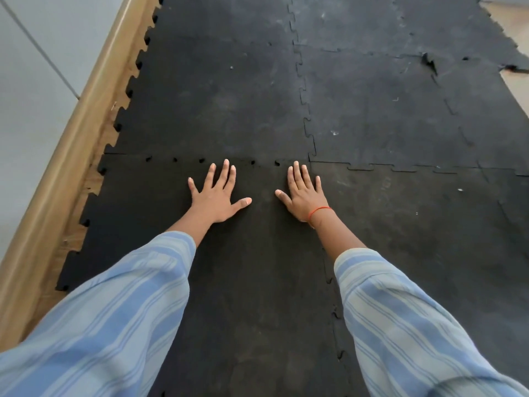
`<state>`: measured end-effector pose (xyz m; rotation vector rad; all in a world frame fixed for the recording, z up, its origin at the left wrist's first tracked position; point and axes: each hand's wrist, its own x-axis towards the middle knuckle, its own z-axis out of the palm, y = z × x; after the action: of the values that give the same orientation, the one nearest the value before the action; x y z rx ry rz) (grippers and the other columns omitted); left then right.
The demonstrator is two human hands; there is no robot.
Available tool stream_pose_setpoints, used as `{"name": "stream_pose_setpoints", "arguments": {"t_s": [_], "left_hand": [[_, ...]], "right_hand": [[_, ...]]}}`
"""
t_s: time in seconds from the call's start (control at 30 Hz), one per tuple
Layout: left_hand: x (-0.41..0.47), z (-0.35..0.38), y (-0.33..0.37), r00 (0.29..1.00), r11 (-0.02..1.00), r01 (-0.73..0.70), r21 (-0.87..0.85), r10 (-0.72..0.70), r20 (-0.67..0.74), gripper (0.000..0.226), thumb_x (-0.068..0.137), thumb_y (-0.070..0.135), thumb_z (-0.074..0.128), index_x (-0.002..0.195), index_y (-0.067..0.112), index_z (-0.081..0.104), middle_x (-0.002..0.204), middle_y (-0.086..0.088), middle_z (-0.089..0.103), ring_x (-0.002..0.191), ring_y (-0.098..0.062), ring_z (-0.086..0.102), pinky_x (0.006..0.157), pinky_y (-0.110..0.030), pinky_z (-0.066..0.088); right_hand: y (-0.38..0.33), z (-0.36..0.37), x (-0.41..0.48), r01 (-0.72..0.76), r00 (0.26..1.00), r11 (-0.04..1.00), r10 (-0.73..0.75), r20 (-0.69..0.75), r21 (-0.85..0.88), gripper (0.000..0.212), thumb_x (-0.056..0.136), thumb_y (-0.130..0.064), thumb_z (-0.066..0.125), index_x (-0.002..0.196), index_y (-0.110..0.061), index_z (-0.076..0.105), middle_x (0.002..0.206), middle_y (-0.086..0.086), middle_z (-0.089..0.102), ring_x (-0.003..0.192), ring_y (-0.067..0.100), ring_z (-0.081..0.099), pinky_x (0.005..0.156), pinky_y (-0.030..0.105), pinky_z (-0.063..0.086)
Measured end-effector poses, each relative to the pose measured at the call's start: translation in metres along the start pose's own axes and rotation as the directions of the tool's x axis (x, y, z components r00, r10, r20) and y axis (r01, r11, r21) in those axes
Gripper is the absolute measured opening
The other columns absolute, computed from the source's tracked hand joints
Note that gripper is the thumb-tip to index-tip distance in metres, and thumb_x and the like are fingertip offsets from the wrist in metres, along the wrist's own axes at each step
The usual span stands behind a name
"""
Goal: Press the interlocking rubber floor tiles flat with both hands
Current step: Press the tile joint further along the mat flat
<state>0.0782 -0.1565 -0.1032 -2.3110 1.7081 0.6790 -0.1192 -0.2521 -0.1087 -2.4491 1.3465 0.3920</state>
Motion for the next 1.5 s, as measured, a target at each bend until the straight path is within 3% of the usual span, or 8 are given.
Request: {"name": "stream_pose_setpoints", "arguments": {"t_s": [0.1, 0.27, 0.53, 0.63, 0.77, 0.93, 1.3, 1.5], "left_hand": [[0.005, -0.003, 0.008, 1.000, 1.000, 0.009, -0.017, -0.009, 0.012, 0.082, 0.090, 0.071, 0.017, 0.150, 0.028, -0.020, 0.154, 0.012, -0.033, 0.144, -0.024, -0.026, 0.105, -0.075, 0.000], [0.012, -0.006, 0.009, 0.998, 1.000, 0.024, 0.004, -0.024, 0.060, 0.080, 0.090, 0.071, 0.015, 0.149, 0.029, -0.020, 0.153, 0.014, -0.034, 0.143, -0.025, -0.028, 0.101, -0.078, -0.001], [0.014, -0.011, 0.010, 0.992, 1.000, 0.029, -0.008, -0.028, 0.121, 0.079, 0.091, 0.070, 0.016, 0.148, 0.030, -0.023, 0.152, 0.013, -0.036, 0.141, -0.025, -0.031, 0.102, -0.077, -0.002], [0.007, -0.009, 0.004, 0.998, 1.000, -0.006, -0.016, 0.006, 0.059, 0.077, 0.094, 0.066, 0.016, 0.150, 0.027, -0.019, 0.155, 0.010, -0.031, 0.144, -0.021, -0.025, 0.107, -0.071, -0.003], [-0.006, 0.003, -0.035, 0.997, 0.999, 0.048, -0.024, -0.050, -0.063, 0.090, 0.091, 0.070, 0.016, 0.152, 0.012, -0.015, 0.159, -0.004, -0.024, 0.147, -0.019, -0.016, 0.118, -0.049, -0.001], [-0.017, -0.002, -0.100, 0.971, 0.969, 0.238, -0.067, -0.240, -0.023, 0.107, 0.079, 0.083, 0.018, 0.150, 0.011, -0.018, 0.158, -0.004, -0.026, 0.146, -0.020, -0.018, 0.118, -0.048, -0.002], [-0.001, -0.019, -0.114, 0.975, 0.975, 0.214, -0.062, -0.209, 0.077, 0.110, 0.079, 0.083, 0.023, 0.148, 0.013, -0.024, 0.154, -0.004, -0.034, 0.145, -0.023, -0.023, 0.117, -0.051, -0.005], [-0.009, -0.009, -0.107, 0.970, 0.966, 0.245, -0.081, -0.243, 0.029, 0.098, 0.083, 0.080, 0.017, 0.150, 0.018, -0.022, 0.156, -0.006, -0.031, 0.146, -0.025, -0.020, 0.116, -0.055, -0.003]], "right_hand": [[-0.005, 0.010, 0.008, 0.064, 0.993, 0.997, -0.067, -0.100, -0.037, 0.063, 0.100, -0.047, 0.012, 0.151, -0.017, -0.009, 0.160, -0.002, -0.016, 0.147, 0.015, -0.016, 0.119, 0.043, -0.009], [-0.015, 0.014, 0.023, -0.006, 0.989, 1.000, 0.009, -0.148, 0.019, 0.060, 0.100, -0.045, 0.011, 0.151, -0.017, -0.007, 0.161, -0.003, -0.012, 0.147, 0.012, -0.014, 0.119, 0.040, -0.011], [-0.021, -0.001, 0.026, -0.041, 0.999, 0.999, 0.041, -0.012, 0.015, 0.061, 0.100, -0.045, 0.010, 0.150, -0.017, -0.012, 0.159, -0.004, -0.019, 0.147, 0.013, -0.018, 0.120, 0.042, -0.009], [-0.027, -0.007, 0.028, -0.063, 0.998, 0.997, 0.062, 0.030, 0.035, 0.061, 0.101, -0.040, 0.013, 0.150, -0.014, -0.011, 0.159, 0.000, -0.019, 0.147, 0.016, -0.017, 0.120, 0.045, -0.006], [-0.046, -0.008, 0.026, -0.016, 1.000, 1.000, 0.016, 0.017, 0.019, 0.059, 0.102, -0.035, 0.017, 0.151, -0.011, -0.006, 0.161, 0.004, -0.015, 0.148, 0.020, -0.012, 0.121, 0.046, -0.001], [-0.104, 0.009, 0.022, 0.196, 0.981, 0.981, -0.196, 0.018, -0.001, 0.061, 0.100, -0.043, 0.016, 0.151, -0.018, -0.005, 0.161, -0.001, -0.014, 0.148, 0.018, -0.015, 0.119, 0.048, -0.005], [-0.120, -0.014, 0.053, 0.101, 0.975, 0.995, -0.102, 0.197, 0.017, 0.067, 0.099, -0.049, 0.019, 0.149, -0.021, -0.016, 0.158, -0.005, -0.025, 0.146, 0.017, -0.022, 0.119, 0.049, -0.009], [-0.088, 0.001, 0.026, 0.006, 0.999, 0.997, -0.010, 0.051, 0.079, 0.083, 0.091, -0.067, 0.020, 0.150, -0.020, -0.013, 0.159, -0.006, -0.022, 0.146, 0.015, -0.020, 0.120, 0.044, -0.010]]}}
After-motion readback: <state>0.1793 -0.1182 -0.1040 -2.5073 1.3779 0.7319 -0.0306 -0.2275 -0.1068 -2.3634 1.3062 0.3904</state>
